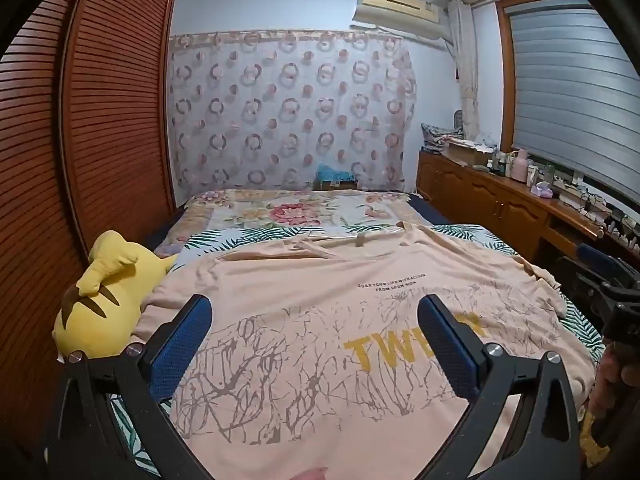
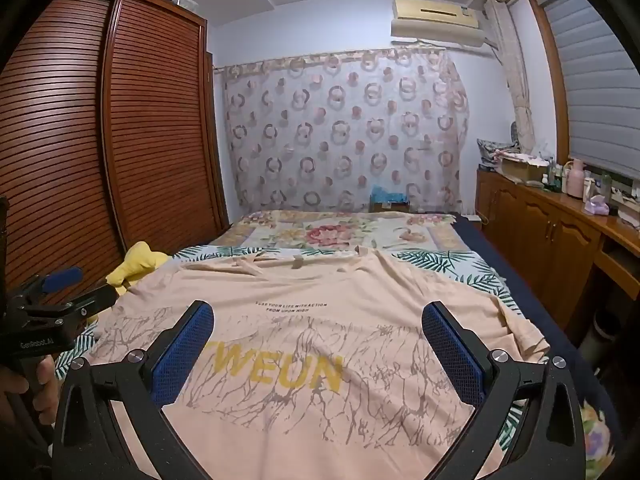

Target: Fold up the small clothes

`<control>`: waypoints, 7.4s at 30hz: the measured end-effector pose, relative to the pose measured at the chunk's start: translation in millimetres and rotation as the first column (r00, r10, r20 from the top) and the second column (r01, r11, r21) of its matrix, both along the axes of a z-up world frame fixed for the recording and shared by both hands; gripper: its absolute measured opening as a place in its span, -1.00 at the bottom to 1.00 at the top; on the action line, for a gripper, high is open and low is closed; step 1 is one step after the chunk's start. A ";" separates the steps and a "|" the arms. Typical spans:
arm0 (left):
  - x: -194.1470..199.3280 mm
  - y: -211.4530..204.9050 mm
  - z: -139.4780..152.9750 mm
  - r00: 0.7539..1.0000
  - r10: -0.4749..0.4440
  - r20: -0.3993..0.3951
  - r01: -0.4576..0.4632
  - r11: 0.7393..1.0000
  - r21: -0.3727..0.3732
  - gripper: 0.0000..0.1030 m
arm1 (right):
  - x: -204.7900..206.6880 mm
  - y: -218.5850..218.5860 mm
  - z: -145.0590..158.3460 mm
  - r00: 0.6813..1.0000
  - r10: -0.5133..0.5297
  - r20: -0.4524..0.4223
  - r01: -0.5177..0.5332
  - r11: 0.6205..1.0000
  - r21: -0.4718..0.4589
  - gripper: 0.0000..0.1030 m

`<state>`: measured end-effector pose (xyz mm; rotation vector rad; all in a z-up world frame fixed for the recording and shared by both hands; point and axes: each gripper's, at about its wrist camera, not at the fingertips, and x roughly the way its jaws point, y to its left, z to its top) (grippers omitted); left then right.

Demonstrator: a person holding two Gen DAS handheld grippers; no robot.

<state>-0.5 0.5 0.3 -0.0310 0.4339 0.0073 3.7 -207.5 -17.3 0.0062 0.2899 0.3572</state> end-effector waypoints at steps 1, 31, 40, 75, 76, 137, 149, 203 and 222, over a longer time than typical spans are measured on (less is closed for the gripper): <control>-0.4 0.7 0.0 1.000 0.001 0.005 -0.001 1.000 -0.009 1.00 | -0.1 -0.1 0.0 1.000 0.000 -0.001 0.000 1.000 0.000 1.00; 0.0 10.2 4.4 1.000 0.000 0.009 0.000 1.000 -0.007 1.00 | 0.3 -0.7 0.6 1.000 -0.003 -0.010 0.003 1.000 0.001 1.00; 0.0 9.0 4.0 1.000 0.001 0.009 -0.001 1.000 -0.006 1.00 | 0.5 -1.0 0.5 1.000 -0.003 -0.011 0.003 1.000 0.001 1.00; -3.5 7.9 7.1 1.000 0.001 0.012 -0.001 1.000 -0.001 1.00 | 0.0 -1.4 0.7 1.000 -0.003 -0.010 0.004 1.000 0.002 1.00; -3.4 7.9 7.1 1.000 0.000 0.012 0.000 1.000 -0.001 1.00 | -0.1 -1.4 0.7 1.000 -0.004 -0.010 0.004 1.000 0.002 1.00; 55.8 178.4 -51.6 0.952 0.090 -0.292 -0.087 0.996 0.025 0.51 | 116.8 59.6 0.4 0.919 0.315 -0.235 -0.356 0.921 -0.158 1.00; 75.0 209.8 -80.0 0.902 -0.006 -0.431 -0.048 0.992 -0.114 -0.03 | 128.2 66.1 13.5 0.882 0.376 -0.284 -0.430 0.889 -0.158 1.00; 23.0 137.9 -17.2 0.984 -0.100 -0.149 0.089 0.993 -0.084 0.69 | 131.3 133.8 3.5 0.836 0.465 -0.292 -0.520 0.842 -0.148 0.20; 4.6 165.6 -44.9 0.983 -0.031 -0.181 0.010 0.993 -0.116 0.70 | 199.1 261.8 -31.7 0.698 0.559 -0.449 -0.687 0.700 -0.197 -0.80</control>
